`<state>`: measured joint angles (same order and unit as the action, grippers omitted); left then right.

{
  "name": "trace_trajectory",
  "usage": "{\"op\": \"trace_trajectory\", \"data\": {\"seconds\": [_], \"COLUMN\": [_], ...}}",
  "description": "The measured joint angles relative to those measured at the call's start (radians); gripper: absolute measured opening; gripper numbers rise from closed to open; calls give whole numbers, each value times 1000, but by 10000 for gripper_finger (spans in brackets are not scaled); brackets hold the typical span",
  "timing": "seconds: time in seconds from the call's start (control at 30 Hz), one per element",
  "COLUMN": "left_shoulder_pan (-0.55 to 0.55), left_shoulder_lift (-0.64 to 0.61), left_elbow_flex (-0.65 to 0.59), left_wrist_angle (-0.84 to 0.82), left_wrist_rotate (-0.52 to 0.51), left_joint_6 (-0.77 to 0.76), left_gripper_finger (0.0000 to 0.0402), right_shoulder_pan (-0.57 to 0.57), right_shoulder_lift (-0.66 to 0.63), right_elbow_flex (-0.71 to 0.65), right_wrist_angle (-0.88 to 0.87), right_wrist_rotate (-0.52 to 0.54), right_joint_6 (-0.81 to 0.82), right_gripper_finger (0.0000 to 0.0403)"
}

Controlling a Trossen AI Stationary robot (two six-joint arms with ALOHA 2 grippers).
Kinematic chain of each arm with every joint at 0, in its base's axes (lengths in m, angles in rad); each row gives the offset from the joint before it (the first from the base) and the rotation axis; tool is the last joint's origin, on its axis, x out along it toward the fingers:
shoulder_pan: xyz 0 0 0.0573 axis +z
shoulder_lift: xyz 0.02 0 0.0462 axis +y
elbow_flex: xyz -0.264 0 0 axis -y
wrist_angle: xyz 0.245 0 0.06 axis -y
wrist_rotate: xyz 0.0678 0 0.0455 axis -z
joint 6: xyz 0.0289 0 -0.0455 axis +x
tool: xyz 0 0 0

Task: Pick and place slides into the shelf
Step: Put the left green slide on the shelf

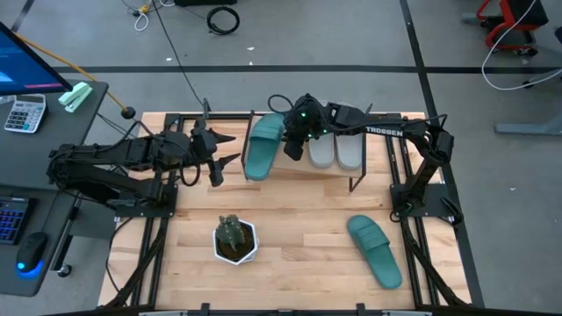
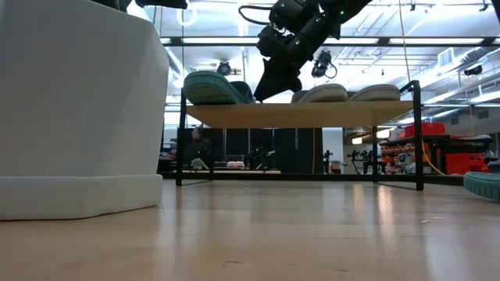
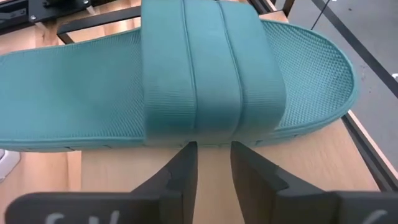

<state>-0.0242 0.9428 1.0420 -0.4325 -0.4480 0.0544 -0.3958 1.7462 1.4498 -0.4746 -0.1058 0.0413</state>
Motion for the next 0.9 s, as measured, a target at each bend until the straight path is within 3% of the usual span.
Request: {"op": "trace_trajectory", "data": {"seconds": [0.9], "left_shoulder_pan": [0], "left_shoulder_lift": [0], "left_elbow_flex": [0], "left_wrist_angle": [18], "left_wrist_rotate": [0], "left_joint_6": [9], "left_gripper_finger": [231], "right_shoulder_pan": [-2], "right_shoulder_lift": [6], "right_elbow_flex": [0], "right_wrist_angle": [36], "right_wrist_rotate": [16], "right_joint_6": [-44], "right_gripper_finger": [76]}}
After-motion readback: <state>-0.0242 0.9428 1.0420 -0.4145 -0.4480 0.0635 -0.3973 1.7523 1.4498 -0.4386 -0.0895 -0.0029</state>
